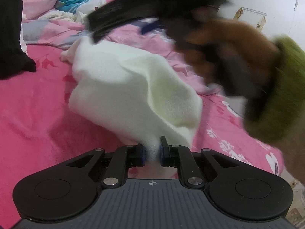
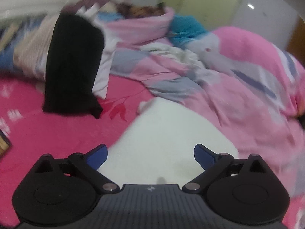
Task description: Fold clothes
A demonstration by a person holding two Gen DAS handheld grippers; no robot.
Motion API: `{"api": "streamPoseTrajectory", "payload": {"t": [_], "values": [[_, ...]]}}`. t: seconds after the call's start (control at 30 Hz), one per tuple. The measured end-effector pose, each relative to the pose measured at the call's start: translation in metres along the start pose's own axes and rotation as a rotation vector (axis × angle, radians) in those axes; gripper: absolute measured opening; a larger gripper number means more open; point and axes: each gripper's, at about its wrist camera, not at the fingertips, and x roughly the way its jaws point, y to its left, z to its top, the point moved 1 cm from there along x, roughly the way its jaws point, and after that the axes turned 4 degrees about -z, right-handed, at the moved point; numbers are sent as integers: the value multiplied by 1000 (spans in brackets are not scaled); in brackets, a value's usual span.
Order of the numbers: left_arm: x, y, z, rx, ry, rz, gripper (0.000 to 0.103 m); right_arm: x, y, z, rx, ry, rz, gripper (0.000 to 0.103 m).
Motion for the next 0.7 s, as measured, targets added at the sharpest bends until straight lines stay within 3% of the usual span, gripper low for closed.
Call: {"api": "streamPoseTrajectory", "payload": {"t": [0.23,0.3,0.33,0.4,0.47,0.57,0.7], "values": [[2,6,-3,-23,-11,-27,11,72,39,3,-120,129,-40,99],[2,7,-3,-26,-12,-33,11,78,35,-5,-110,166,-49,90],[3,7,-3,-28,-13,-36,11,80,32,-9,-98,181,-48,77],[1,7,-4,-32,-15,-42,11,74,21,-13,-51,189,-30,61],[1,5,-4,-32,-16,-46,11,68,11,-17,-4,197,-12,39],[0,0,-4,-13,-16,-52,11,52,0,-21,23,181,-16,30],[1,-9,-8,21,-6,-55,11,24,-15,-25,63,150,-20,27]]}}
